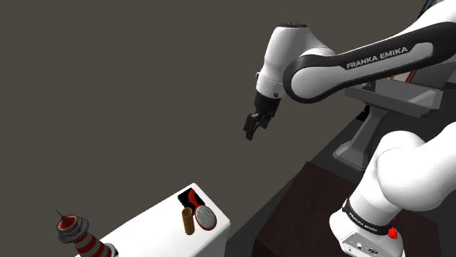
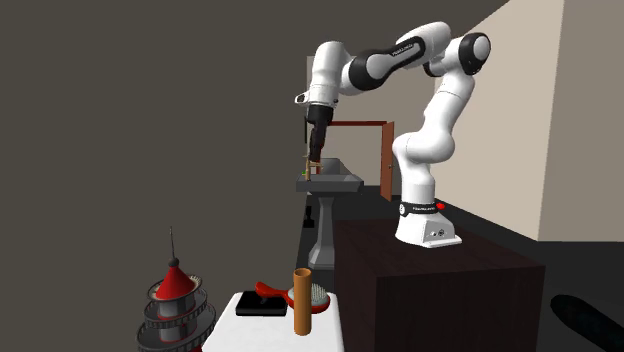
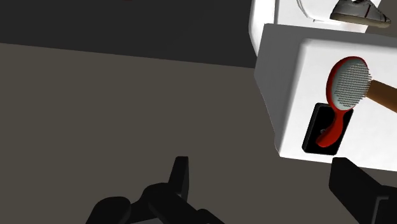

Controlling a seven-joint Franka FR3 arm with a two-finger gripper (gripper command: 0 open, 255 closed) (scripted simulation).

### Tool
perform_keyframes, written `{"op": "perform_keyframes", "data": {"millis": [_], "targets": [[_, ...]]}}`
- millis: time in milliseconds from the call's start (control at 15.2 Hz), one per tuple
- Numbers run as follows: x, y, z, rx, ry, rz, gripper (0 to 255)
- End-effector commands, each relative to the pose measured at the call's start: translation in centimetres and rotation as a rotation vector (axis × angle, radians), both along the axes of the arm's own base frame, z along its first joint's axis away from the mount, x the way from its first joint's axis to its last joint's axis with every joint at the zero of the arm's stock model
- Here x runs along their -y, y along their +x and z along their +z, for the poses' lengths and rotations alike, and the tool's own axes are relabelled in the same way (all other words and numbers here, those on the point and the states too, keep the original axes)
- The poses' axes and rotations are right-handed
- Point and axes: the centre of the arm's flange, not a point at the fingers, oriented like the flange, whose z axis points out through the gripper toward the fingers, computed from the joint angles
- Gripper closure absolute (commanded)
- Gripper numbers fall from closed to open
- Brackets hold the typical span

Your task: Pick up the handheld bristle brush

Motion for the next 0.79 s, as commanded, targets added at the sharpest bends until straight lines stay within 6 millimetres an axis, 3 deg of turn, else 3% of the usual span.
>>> {"op": "perform_keyframes", "data": {"millis": [0, 726], "targets": [[-1.5, 0.3, -1.9, 0.005, 0.006, 0.007, 0], [-10.1, 3.7, -12.6, 0.018, 0.036, 0.048, 0]]}}
